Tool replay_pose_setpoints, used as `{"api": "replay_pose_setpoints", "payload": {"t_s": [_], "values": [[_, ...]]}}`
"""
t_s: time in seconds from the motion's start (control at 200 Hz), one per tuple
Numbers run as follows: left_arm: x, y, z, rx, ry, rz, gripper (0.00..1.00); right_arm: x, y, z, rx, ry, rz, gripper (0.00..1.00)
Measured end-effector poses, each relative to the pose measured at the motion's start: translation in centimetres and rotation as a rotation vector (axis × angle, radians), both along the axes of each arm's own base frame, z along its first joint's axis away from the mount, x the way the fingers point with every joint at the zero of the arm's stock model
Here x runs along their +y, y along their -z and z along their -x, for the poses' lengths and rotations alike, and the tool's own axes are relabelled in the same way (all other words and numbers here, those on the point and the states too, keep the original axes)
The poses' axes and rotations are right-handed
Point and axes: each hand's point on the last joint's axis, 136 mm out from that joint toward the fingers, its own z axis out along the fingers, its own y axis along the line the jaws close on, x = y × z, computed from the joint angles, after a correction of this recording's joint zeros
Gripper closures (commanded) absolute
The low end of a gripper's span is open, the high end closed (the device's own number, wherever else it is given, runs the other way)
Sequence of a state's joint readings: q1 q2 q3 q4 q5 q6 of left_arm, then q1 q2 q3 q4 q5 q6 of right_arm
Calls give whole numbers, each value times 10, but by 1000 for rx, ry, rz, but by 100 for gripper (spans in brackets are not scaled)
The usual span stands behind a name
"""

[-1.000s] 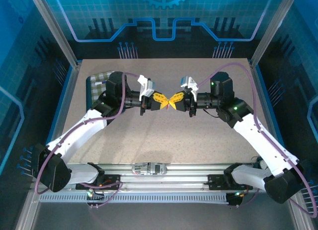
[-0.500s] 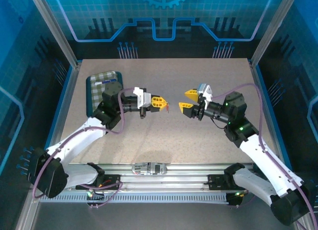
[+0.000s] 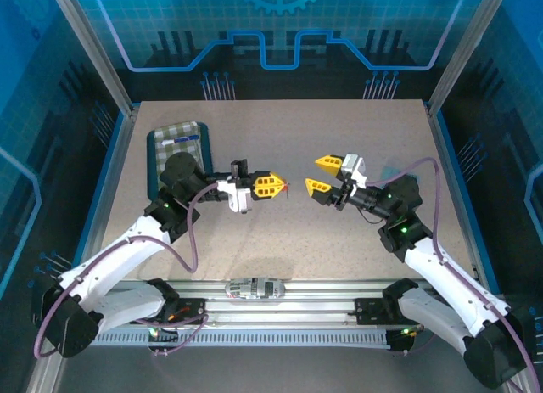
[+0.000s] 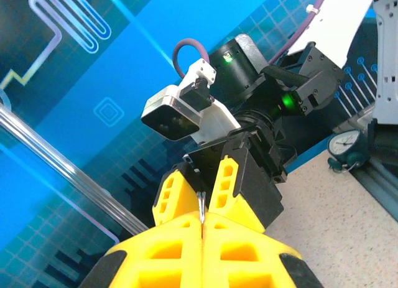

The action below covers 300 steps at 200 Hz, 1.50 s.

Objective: Remove the keys from the keyring

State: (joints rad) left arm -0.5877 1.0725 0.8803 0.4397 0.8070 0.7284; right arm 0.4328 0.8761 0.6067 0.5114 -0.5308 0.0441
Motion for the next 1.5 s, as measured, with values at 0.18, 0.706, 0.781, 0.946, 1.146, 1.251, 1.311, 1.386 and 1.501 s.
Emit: {"api": "replay_pose_setpoints", "payload": {"t_s": [0.18, 0.706, 0.781, 0.946, 1.146, 1.251, 1.311, 1.386, 1.501], "values": [[0, 0, -1, -65, -31, -5, 100, 5, -8, 7, -68, -20, 0, 47], [-9, -4, -2, 9, 64, 90, 100, 22, -21, 29, -152, -159, -25, 67], [-11, -6, -2, 39, 97, 113, 100, 24, -21, 32, -153, -169, -26, 67], [-16, -5, -2, 103, 163, 134, 100, 22, -25, 33, -176, -152, -28, 68], [-25, -4, -10, 177, 229, 145, 100, 10, -29, 34, -212, -76, -45, 67], [-32, -6, -18, 198, 258, 156, 100, 5, -27, 36, -220, -47, -51, 67], [-35, -8, -20, 207, 276, 160, 100, 2, -28, 37, -227, -37, -54, 67], [-37, -12, -21, 205, 299, 163, 100, 0, -31, 39, -238, -29, -58, 67], [-37, -22, -18, 187, 324, 168, 100, -2, -36, 43, -254, -27, -68, 70]]}}
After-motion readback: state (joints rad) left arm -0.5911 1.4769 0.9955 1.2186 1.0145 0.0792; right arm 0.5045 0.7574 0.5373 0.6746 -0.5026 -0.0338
